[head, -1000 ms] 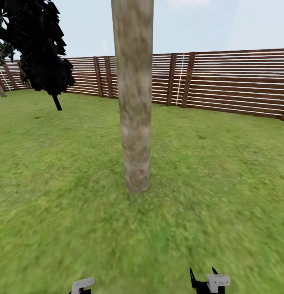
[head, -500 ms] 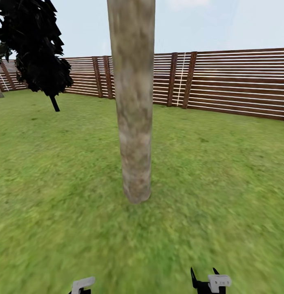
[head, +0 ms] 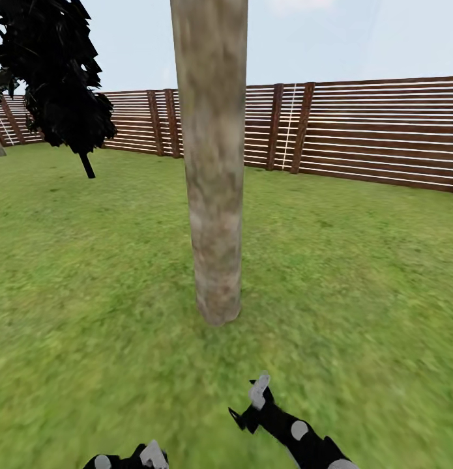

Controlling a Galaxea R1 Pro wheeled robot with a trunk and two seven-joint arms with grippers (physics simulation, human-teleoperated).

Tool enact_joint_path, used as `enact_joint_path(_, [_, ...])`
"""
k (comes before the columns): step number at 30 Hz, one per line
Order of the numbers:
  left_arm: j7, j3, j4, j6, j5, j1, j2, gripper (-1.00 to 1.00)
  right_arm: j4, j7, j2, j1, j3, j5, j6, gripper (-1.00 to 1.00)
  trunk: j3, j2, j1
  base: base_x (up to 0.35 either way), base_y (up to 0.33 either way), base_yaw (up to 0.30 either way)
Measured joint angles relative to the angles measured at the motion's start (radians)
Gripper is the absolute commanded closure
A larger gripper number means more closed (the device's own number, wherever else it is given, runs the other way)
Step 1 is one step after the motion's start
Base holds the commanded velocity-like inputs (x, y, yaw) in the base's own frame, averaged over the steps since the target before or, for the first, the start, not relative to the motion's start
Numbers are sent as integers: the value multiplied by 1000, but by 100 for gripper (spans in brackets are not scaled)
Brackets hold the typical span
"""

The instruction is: In the garden, pick up the pesticide atomizer on the floor and spray pesticide onto both trees until each tree trunk is fully covered.

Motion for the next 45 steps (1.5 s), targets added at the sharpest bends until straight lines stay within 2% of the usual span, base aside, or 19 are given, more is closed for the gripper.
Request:
enact_joint_path(2, [-45,-2,-1,39,-8,-14,-1,100,-29,71,0,-5,2,2,6,-100,0,0,0,0,0,0])
enact_joint_path(4, [-63,-10,-2,55,-11,-19,-2,100,-39,95,0,-6,3,3,7,-100,0,0,0,0,0,0])
enact_joint_path(7, [-72,-75,-27,80,-13,-21,-3,100,-43,109,1,-7,4,4,7,-100,0,0,0,0,0,0])
enact_joint_path(8, [-73,-101,-33,113,-13,-22,-9,100,-43,112,1,-7,4,6,7,-100,0,0,0,0,0,0])
enact_joint_path(11, [-74,-110,-57,146,-11,-22,-19,100,-43,122,1,-7,8,9,7,-100,0,0,0,0,0,0])
enact_joint_path(13, [-75,-113,-73,154,-12,-22,-23,100,-44,176,1,-7,10,16,7,-100,0,0,0,0,0,0])
enact_joint_path(15, [-75,-114,-78,156,-12,-22,-25,100,-45,226,0,-7,11,33,8,-100,0,0,0,0,0,0])
enact_joint_path(16, [-75,-115,-80,156,-12,-23,-26,100,-46,240,1,-7,11,56,11,-100,0,0,0,0,0,0])
enact_joint_path(19, [-75,-114,-105,157,-11,-25,-27,100,-47,256,1,-7,19,122,15,-100,0,0,0,0,0,0])
enact_joint_path(21, [-76,-115,-124,156,-10,-25,-27,100,-46,262,1,-8,21,148,16,-100,0,0,0,0,0,0])
enact_joint_path(22, [-77,-115,-128,155,-11,-25,-27,100,-47,271,1,-8,21,155,16,100,0,0,0,0,0,0])
enact_joint_path(26, [-92,-115,-132,148,-11,-25,-26,100,-84,341,0,-8,22,172,17,100,0,0,0,0,0,0])
enact_joint_path(30, [-102,-114,-151,141,-9,-25,-32,100,-106,364,1,-8,24,173,41,100,0,0,0,0,0,0])
enact_joint_path(35, [-106,-114,-155,138,-7,-25,-79,100,-161,430,1,-8,25,172,66,100,0,0,0,0,0,0])
enact_joint_path(40, [-106,-114,-155,107,-7,-25,-139,100,-166,436,1,-8,25,172,67,100,0,0,0,0,0,0])
enact_joint_path(45, [-106,-113,-165,103,-7,-39,-171,100,-166,436,1,-8,25,172,67,100,0,0,0,0,0,0])
